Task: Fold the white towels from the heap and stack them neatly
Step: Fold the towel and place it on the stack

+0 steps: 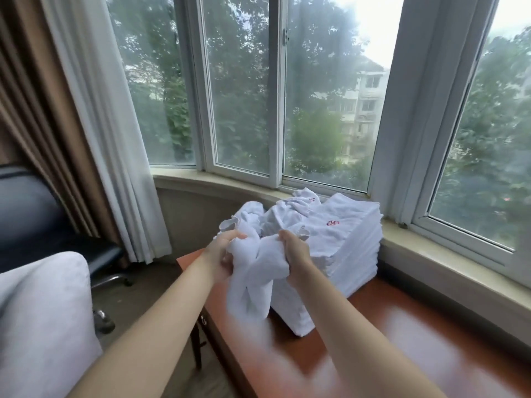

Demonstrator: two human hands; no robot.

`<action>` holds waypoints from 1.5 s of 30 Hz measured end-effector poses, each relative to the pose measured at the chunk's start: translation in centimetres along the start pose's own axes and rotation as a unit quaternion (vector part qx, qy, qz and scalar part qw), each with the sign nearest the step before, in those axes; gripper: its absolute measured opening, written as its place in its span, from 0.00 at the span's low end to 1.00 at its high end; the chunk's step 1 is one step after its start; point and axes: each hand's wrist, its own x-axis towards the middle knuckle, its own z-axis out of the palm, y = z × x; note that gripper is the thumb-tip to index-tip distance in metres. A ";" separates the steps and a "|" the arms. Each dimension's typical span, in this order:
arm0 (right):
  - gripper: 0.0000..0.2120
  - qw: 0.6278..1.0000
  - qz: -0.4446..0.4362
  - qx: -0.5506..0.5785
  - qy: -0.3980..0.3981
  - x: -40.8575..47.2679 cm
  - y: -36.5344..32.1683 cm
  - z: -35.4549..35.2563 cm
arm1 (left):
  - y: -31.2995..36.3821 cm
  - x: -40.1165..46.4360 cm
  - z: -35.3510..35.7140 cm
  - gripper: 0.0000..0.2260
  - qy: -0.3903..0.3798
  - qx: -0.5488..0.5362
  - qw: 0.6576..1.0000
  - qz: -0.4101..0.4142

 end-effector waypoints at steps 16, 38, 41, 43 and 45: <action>0.13 0.987 -0.057 0.094 0.115 18.5 -2.5 14.3 | 13.6 22.1 -8.7 0.09 -0.136 0.113 0.984 -0.029; 0.04 0.930 -0.107 0.269 0.226 27.9 -5.9 11.1 | 15.3 40.9 -1.0 0.11 -0.304 0.167 0.925 -0.155; 0.04 0.917 -0.121 0.289 0.247 29.3 -5.6 12.0 | 15.5 43.2 -0.7 0.15 -0.323 0.179 0.918 -0.147; 0.04 0.909 -0.140 0.290 0.265 30.3 -5.8 12.7 | 16.1 44.6 -0.7 0.15 -0.358 0.192 0.902 -0.148; 0.05 0.892 -0.160 0.297 0.300 31.4 -5.9 14.0 | 17.0 45.6 -0.9 0.16 -0.415 0.193 0.878 -0.139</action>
